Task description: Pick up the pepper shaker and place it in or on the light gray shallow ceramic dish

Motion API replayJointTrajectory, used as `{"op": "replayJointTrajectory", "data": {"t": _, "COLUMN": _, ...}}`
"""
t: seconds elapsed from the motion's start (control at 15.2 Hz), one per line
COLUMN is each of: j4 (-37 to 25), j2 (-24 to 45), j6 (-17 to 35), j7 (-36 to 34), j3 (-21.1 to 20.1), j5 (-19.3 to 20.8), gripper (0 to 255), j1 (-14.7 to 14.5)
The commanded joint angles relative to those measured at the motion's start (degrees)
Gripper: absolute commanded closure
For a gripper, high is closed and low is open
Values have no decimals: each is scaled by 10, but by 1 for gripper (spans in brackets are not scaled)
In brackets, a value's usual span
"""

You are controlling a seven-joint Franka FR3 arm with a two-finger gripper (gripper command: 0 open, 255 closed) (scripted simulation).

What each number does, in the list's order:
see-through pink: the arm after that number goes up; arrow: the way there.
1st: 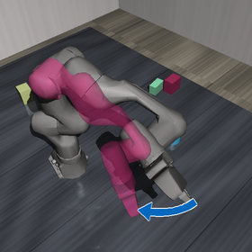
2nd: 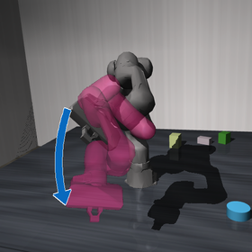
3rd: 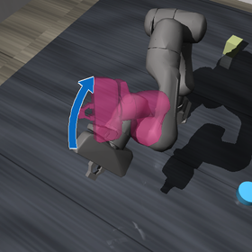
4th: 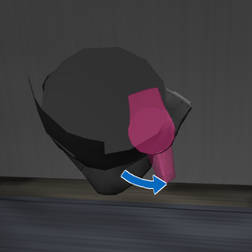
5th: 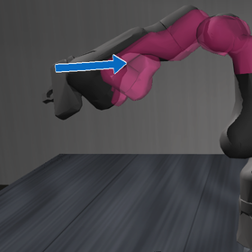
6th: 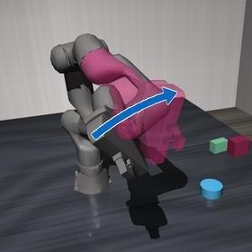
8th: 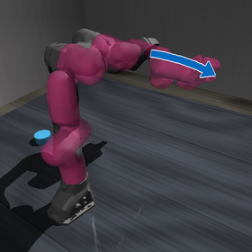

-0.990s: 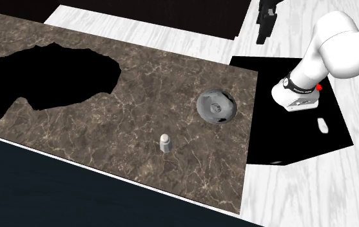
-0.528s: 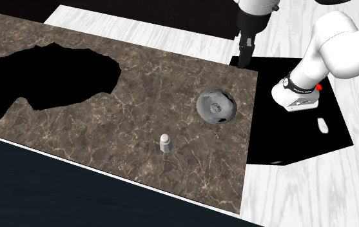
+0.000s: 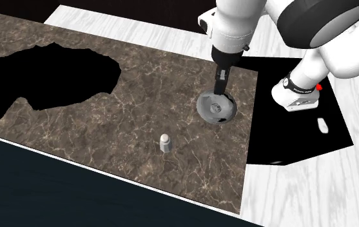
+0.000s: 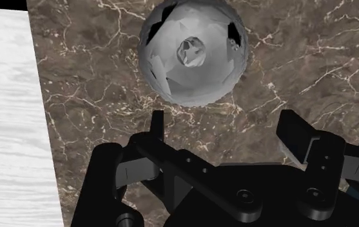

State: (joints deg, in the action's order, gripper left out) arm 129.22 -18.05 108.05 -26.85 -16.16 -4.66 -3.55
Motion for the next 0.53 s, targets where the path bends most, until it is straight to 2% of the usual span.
{"op": "replayJointTrajectory", "data": {"t": 0.0, "j4": -26, "j2": 45, "j6": 22, "j7": -25, "j3": -16, "j5": 14, "gripper": 0, "j1": 0}}
{"op": "replayJointTrajectory", "data": {"t": 0.46, "j4": -148, "j2": 201, "j6": 54, "j7": -127, "j3": -61, "j5": 90, "gripper": 0, "j1": -16}}
